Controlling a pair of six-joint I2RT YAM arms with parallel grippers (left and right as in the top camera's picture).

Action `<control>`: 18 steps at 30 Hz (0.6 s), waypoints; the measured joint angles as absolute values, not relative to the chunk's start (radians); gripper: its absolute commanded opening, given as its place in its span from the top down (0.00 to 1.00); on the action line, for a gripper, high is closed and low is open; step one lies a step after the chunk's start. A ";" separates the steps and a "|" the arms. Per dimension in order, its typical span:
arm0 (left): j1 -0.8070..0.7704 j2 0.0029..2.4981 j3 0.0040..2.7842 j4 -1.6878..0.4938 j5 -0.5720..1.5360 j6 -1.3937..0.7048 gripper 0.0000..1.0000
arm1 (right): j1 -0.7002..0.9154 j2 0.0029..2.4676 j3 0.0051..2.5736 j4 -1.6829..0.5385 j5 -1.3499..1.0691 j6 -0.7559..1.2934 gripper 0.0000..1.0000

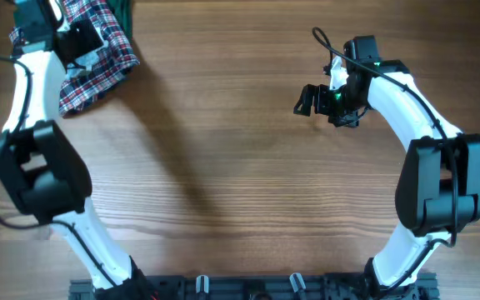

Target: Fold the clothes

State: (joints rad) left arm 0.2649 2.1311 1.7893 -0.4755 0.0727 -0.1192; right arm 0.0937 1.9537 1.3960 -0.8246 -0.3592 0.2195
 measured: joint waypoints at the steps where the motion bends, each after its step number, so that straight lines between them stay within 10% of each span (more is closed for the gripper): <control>1: 0.266 2.098 1.787 -0.481 0.072 -0.119 0.10 | 0.094 1.954 1.396 -0.822 -0.355 0.223 0.00; 18: 0.262 1.557 1.788 -0.863 0.239 -0.168 0.00 | 0.094 1.557 1.419 -1.104 -0.165 0.287 0.00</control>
State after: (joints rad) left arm 0.2615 1.5566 1.7878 -0.8631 0.2394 -0.1680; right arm 0.0937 1.5570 1.4189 -1.1042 -0.1646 0.2874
